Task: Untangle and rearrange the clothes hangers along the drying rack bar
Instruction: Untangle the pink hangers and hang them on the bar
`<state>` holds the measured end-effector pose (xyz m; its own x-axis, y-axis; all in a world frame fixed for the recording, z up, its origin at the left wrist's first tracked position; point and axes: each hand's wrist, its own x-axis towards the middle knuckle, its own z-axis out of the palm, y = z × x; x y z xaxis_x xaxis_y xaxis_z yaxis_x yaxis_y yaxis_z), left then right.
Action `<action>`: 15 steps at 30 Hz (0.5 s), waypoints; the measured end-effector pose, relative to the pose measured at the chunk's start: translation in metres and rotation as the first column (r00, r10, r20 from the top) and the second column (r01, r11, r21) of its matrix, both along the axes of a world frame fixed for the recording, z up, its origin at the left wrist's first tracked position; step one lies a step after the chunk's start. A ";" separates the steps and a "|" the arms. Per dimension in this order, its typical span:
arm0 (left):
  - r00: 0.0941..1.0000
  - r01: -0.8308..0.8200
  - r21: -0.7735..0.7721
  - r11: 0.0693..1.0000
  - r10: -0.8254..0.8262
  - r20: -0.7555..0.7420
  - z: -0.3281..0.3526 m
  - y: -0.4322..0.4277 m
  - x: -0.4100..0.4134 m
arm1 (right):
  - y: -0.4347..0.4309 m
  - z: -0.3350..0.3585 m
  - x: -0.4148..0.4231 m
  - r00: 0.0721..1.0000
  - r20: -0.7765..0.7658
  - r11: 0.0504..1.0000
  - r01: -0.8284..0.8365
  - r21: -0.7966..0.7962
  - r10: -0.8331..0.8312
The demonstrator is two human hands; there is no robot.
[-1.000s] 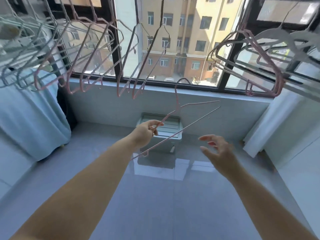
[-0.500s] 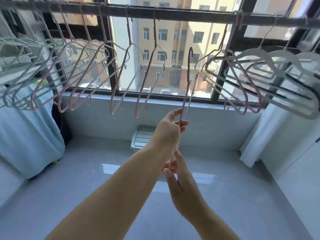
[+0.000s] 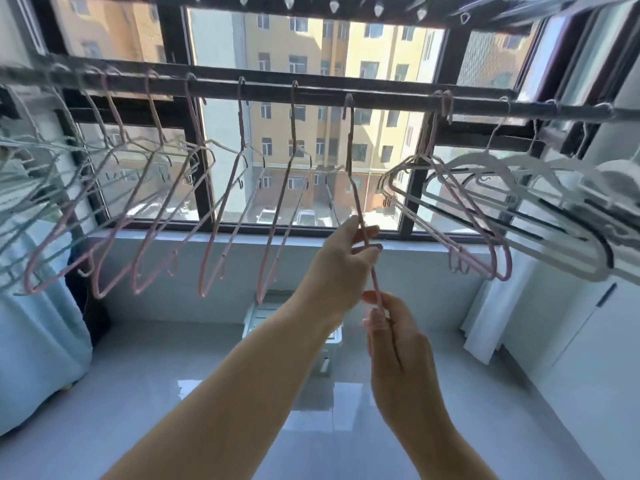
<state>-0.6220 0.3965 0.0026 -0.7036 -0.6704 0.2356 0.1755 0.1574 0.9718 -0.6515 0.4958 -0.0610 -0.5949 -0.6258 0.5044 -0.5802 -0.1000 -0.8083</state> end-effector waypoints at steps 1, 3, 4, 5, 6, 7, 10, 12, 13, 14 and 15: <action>1.000 0.021 -0.039 0.999 -0.021 -0.022 0.006 0.000 0.000 | -0.003 0.009 -0.004 1.000 -0.007 1.000 0.009 -0.015 -0.010; 0.996 0.058 -0.125 0.990 -0.065 -0.054 0.018 -0.002 -0.001 | -0.010 0.025 -0.011 1.000 -0.002 0.998 0.019 -0.059 -0.019; 0.995 0.067 -0.174 0.982 -0.078 -0.056 0.024 -0.004 -0.003 | -0.014 0.032 -0.014 1.000 0.003 0.997 0.026 -0.072 -0.026; 0.995 0.075 -0.215 0.974 -0.087 -0.049 0.028 -0.006 -0.005 | -0.019 0.039 -0.017 0.999 0.011 0.997 0.035 -0.075 -0.034; 0.995 0.079 -0.246 0.966 -0.090 -0.036 0.032 -0.009 -0.007 | -0.024 0.045 -0.020 0.999 0.022 0.997 0.041 -0.070 -0.040; 0.996 0.078 -0.270 0.960 -0.086 -0.019 0.035 -0.012 -0.009 | -0.030 0.050 -0.024 0.998 0.035 0.997 0.048 -0.064 -0.046; 0.999 0.036 -0.284 0.958 -0.032 0.017 0.033 -0.019 -0.014 | -0.043 0.055 -0.031 0.998 0.035 0.997 0.056 -0.053 -0.054; 0.999 0.001 -0.255 0.967 0.009 0.038 0.026 -0.024 -0.016 | -0.049 0.050 -0.031 0.997 0.047 0.998 0.055 -0.042 -0.053; 0.999 -0.015 -0.244 0.970 0.027 0.045 0.022 -0.026 -0.016 | -0.052 0.047 -0.030 0.997 0.058 0.998 0.053 -0.036 -0.050; 0.998 -0.026 -0.229 0.973 0.038 0.050 0.019 -0.028 -0.016 | -0.054 0.044 -0.028 0.997 0.074 0.999 0.038 -0.032 -0.036; 0.998 -0.034 -0.207 0.978 0.045 0.048 0.016 -0.029 -0.016 | -0.055 0.040 -0.026 0.995 0.093 0.999 0.020 -0.025 -0.018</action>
